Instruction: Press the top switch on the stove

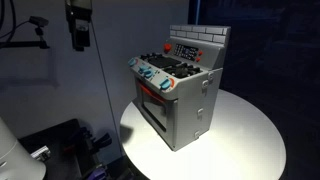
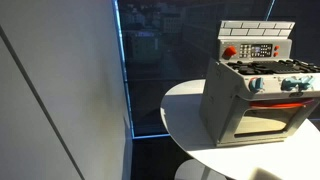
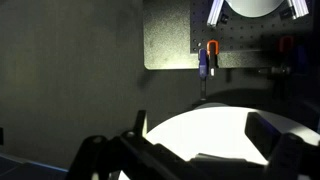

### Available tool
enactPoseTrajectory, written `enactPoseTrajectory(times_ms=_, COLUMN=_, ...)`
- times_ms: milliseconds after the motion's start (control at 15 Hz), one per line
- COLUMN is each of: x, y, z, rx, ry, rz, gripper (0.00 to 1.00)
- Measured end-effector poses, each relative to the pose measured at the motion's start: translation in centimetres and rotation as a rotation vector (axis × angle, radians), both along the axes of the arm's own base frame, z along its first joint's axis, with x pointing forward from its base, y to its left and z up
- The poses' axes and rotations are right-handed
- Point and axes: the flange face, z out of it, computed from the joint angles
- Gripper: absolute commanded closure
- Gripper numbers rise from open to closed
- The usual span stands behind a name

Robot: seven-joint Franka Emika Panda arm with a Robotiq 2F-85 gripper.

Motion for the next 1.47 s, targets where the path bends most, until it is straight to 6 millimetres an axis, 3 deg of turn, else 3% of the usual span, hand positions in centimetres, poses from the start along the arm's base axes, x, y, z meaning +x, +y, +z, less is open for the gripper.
enactPoseTrajectory(times_ms=733, x=0.8, y=0.1, z=0.0, rx=-0.005, ry=-0.051, rz=-0.017, gripper=0.00)
enactPoseTrajectory(times_ms=1133, x=3.2, y=0.0, z=0.4, rx=-0.009, ry=-0.147, rz=-0.040, gripper=0.00)
enactPoseTrajectory(times_ms=1467, x=6.7, y=-0.3, z=1.0, rx=0.015, ry=-0.244, rz=-0.086, gripper=0.00)
